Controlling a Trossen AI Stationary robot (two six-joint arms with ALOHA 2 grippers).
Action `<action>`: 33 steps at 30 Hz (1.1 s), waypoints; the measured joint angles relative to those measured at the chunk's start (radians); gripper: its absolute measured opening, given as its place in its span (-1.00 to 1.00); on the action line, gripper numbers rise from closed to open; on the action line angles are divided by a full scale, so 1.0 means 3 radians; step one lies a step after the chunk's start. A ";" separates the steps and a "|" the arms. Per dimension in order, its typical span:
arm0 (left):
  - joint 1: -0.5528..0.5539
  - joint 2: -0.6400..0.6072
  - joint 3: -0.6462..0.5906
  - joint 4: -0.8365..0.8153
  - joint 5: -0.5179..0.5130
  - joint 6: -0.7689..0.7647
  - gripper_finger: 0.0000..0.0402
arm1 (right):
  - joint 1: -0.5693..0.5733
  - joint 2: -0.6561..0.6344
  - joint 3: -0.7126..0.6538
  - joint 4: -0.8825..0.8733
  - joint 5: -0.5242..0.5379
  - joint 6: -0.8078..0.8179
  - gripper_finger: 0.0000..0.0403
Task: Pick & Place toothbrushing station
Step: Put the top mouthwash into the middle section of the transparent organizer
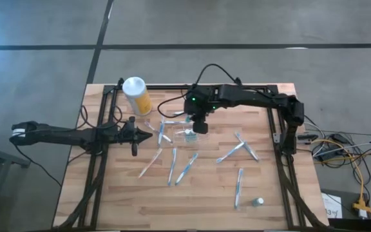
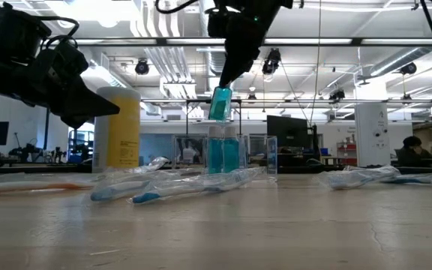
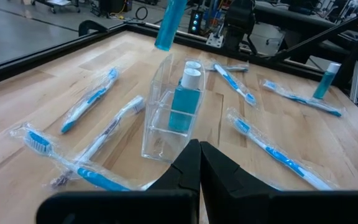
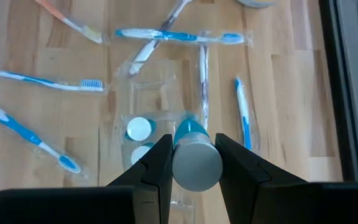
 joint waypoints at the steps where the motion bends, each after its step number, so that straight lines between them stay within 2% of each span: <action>1: -0.0001 -0.0001 0.0000 0.0000 0.0001 0.0000 -0.97 | 0.0003 0.0033 0.0018 -0.0015 -0.0001 0.0009 -0.55; 9: -0.0003 -0.0001 0.0000 -0.0017 0.0000 -0.0006 -0.97 | 0.0018 0.0242 0.0164 -0.0229 -0.0011 0.0070 -0.55; 20: -0.0003 -0.0001 0.0000 -0.0014 -0.0002 -0.0010 -0.97 | 0.0019 0.0538 0.0299 -0.0228 -0.0053 0.0070 -0.55; 33: -0.0003 -0.0001 0.0000 -0.0018 -0.0013 -0.0008 -0.97 | 0.0022 0.0536 0.0050 -0.0054 -0.0060 0.0090 -0.55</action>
